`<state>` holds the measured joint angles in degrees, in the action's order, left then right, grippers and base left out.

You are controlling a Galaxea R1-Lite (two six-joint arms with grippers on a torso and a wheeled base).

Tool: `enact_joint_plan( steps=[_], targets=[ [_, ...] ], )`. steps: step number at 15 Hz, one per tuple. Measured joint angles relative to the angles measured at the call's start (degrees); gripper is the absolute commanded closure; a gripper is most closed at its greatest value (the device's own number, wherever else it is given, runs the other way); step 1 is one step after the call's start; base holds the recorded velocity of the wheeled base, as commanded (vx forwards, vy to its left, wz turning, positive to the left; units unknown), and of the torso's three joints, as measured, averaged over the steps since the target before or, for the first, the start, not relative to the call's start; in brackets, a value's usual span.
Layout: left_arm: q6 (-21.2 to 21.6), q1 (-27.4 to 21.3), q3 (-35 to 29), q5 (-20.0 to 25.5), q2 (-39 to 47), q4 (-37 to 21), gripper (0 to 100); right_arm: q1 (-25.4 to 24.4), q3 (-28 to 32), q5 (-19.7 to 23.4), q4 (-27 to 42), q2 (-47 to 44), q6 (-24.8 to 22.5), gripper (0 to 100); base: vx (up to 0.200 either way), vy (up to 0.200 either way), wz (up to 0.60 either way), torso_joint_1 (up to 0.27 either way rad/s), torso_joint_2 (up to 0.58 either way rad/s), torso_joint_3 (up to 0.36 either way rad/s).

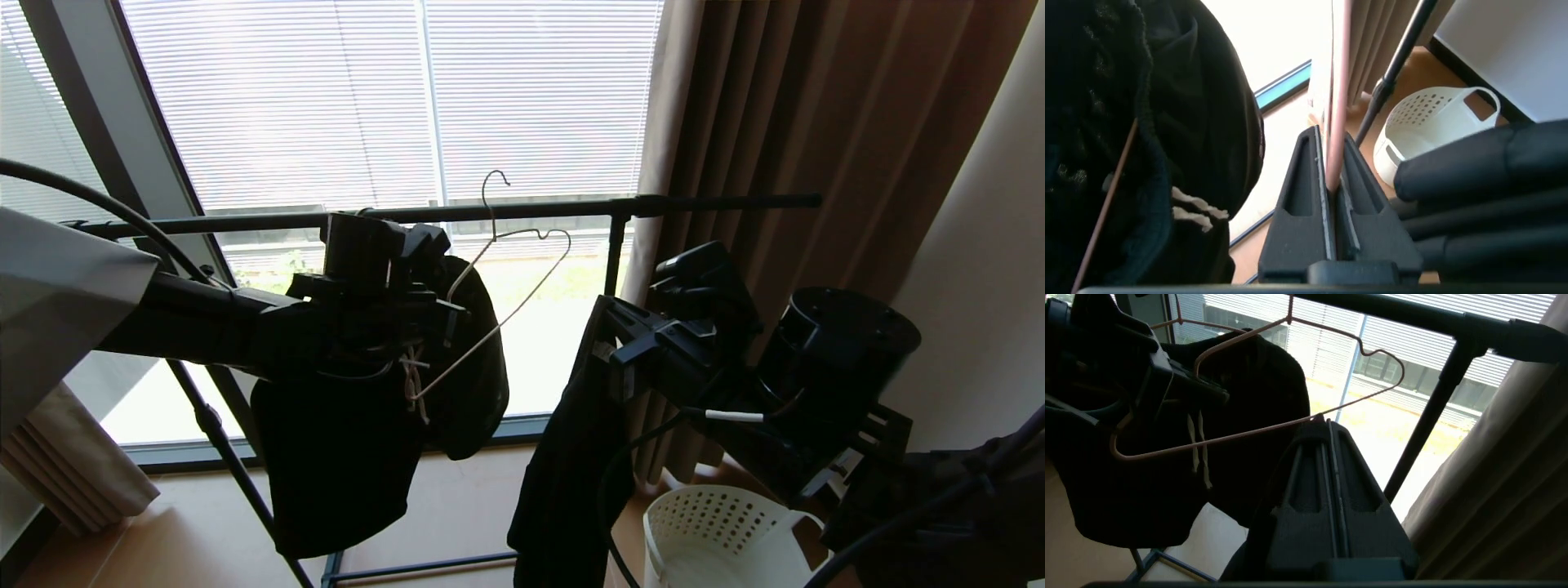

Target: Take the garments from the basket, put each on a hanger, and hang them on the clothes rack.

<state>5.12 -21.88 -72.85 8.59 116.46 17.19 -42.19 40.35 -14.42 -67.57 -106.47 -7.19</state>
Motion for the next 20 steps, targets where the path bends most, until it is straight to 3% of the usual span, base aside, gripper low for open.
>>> enact_joint_plan(
  steps=[10, 15, 20],
  targets=[
    [1.72, -0.8, 18.97, 0.22, -20.68, 0.05, 100, 0.18, -0.06, 0.0, 0.0, 0.09, -0.06, 100, 0.0, 0.0, 0.0, 0.0, 0.0, 0.0],
    [6.38, -1.02, 30.55, 0.68, -29.99, -0.01, 100, 1.99, 0.28, -0.11, 0.02, -0.02, -1.91, 100, 0.0, 0.0, 0.0, 0.0, 0.0, 0.0],
    [8.23, -1.05, 42.84, 2.44, -39.17, 0.05, 100, 3.04, 0.91, -5.23, -0.22, -0.5, -5.34, 100, 0.0, 0.0, 0.0, 0.0, 0.0, 0.0]
  ],
)
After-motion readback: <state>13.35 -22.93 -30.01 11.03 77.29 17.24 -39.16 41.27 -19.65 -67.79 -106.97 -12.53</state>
